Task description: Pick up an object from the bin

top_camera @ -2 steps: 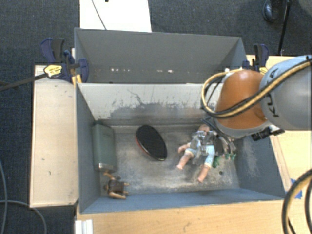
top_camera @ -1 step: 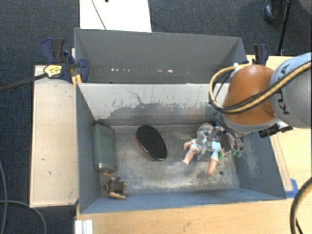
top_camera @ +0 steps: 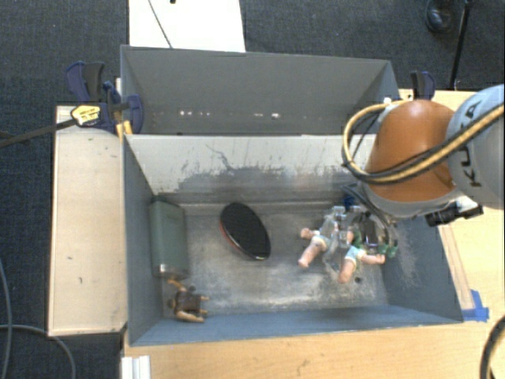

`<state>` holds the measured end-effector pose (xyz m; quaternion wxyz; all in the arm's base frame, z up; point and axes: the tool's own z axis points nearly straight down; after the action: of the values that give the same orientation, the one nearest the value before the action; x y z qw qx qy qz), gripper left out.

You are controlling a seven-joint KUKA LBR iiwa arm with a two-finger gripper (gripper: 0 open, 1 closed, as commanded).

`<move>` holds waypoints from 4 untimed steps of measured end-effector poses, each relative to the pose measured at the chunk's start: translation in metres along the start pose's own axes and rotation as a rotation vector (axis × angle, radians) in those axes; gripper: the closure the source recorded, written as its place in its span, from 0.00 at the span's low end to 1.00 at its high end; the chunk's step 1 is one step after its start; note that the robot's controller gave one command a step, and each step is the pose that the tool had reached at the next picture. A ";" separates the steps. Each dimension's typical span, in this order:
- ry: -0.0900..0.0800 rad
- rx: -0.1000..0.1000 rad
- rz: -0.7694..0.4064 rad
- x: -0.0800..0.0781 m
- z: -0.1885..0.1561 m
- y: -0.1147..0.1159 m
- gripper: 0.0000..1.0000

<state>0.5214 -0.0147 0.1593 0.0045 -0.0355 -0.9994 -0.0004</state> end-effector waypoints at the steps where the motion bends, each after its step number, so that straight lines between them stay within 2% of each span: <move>1: -0.017 -0.003 -0.030 -0.010 0.021 -0.044 1.00; 2: 0.004 -0.001 -0.040 -0.007 0.001 -0.040 1.00; 3: -0.022 -0.001 -0.053 -0.004 0.012 -0.030 1.00; 4: 0.008 -0.002 -0.066 0.011 0.013 -0.025 1.00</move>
Offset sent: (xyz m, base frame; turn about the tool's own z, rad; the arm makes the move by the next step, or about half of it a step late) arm 0.0235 0.0332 0.2068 -0.0876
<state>0.5089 -0.0392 0.1461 0.0086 -0.0026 -1.0000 -0.0019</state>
